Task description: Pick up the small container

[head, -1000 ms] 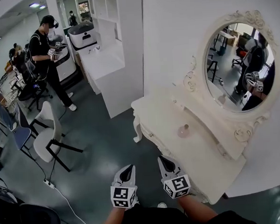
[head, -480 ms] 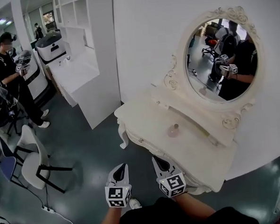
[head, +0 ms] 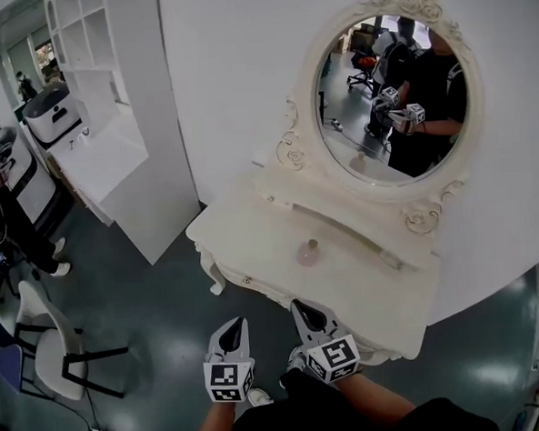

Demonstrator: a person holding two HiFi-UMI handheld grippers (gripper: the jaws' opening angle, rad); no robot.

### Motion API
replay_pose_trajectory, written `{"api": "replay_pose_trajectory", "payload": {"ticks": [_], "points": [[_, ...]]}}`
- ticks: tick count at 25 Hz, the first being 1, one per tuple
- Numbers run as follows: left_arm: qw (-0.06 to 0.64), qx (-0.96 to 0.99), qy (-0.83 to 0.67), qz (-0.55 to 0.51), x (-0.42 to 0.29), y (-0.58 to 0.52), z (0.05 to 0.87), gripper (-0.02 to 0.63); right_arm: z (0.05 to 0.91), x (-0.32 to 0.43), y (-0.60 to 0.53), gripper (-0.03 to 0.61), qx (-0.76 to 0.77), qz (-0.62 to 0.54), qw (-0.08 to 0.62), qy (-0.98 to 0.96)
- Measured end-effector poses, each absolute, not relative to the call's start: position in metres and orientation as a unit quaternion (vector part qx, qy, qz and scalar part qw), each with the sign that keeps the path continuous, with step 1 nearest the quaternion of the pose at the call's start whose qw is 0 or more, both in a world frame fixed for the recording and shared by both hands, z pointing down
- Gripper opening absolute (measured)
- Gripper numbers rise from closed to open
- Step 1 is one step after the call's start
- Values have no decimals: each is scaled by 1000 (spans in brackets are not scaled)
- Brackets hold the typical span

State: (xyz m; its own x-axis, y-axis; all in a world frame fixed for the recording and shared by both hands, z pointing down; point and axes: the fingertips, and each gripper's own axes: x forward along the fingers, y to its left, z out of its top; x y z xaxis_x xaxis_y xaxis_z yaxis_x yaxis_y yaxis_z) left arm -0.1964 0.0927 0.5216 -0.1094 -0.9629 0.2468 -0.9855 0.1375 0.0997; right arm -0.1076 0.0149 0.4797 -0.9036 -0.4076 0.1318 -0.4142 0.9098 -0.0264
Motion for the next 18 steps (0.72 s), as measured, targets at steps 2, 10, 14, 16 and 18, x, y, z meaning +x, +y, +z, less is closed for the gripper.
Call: {"api": "replay_pose_trajectory", "payload": {"ticks": [2, 10, 14, 16, 18], "points": [[126, 662, -737, 50, -196, 75, 522, 6, 481, -105, 0, -5, 219, 28, 60, -973], [118, 689, -712, 71, -188, -3, 518, 6, 486, -92, -71, -5, 250, 40, 55, -966], [116, 695, -704, 82, -186, -40, 520, 6, 496, -99, -98, -5, 238, 41, 61, -968], [115, 699, -701, 86, -184, -58, 522, 6, 501, -102, -109, -5, 231, 41, 64, -970], [114, 702, -697, 92, -181, -74, 524, 6, 505, -102, -120, -5, 230, 46, 64, -970]]}}
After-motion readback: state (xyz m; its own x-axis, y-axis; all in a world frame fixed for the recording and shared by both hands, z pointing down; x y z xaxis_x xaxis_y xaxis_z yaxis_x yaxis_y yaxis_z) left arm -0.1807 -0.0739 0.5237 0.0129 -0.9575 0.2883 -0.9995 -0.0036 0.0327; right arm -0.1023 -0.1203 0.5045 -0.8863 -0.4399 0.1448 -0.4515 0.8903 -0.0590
